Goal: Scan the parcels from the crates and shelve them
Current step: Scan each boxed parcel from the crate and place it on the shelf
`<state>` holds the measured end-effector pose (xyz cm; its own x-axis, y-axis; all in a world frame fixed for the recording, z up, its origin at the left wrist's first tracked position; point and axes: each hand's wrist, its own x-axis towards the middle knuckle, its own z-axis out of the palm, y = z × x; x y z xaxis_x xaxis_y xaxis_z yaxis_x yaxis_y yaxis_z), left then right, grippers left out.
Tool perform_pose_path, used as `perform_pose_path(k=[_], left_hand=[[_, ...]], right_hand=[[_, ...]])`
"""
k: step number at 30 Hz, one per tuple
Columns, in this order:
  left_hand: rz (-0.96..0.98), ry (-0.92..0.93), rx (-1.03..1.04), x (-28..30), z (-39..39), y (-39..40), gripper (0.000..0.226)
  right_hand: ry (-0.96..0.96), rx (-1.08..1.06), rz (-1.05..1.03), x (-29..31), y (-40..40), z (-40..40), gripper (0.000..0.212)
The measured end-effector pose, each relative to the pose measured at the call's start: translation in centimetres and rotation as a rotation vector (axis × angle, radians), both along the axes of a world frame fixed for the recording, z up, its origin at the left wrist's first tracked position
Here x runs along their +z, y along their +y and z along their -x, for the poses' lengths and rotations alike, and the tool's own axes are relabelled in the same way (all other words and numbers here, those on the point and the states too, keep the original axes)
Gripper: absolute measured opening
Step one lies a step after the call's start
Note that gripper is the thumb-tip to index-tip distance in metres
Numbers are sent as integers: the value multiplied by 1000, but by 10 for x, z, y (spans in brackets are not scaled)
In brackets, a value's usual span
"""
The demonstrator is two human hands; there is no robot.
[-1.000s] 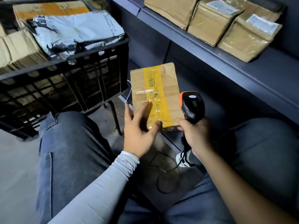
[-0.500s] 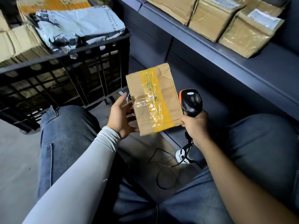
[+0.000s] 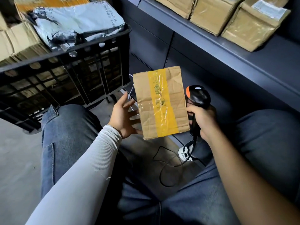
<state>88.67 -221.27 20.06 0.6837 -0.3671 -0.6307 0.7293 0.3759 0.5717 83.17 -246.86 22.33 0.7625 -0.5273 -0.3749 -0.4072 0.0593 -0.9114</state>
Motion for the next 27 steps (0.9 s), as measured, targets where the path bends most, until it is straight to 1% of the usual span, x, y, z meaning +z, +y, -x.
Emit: perform_pose_path(k=[3, 5, 8, 11, 17, 22, 25, 27], left_hand=[[-96, -6, -95, 1, 1, -1, 68], [-166, -15, -143, 2, 3, -3, 66], [-219, -42, -160, 1, 3, -4, 62], [-272, -77, -164, 1, 3, -5, 61], [-258, -118, -175, 1, 6, -7, 64], [-294, -146, -197, 5, 8, -7, 60], [-217, -171, -169, 3, 9, -9, 52], [-111, -177, -118, 3, 9, -11, 48]], right_hand=[[5, 19, -3, -3, 1, -1, 42], [5, 20, 51, -4, 3, 0, 43], [-4, 30, 140, -4, 4, 2, 30], [-2, 30, 156, -7, 3, 2, 16], [-45, -40, 189, -6, 2, 0, 12], [-79, -54, 223, -6, 3, 0, 15], [-81, -50, 247, -9, 3, 0, 14], [-56, -29, 257, -12, 6, 1, 14]])
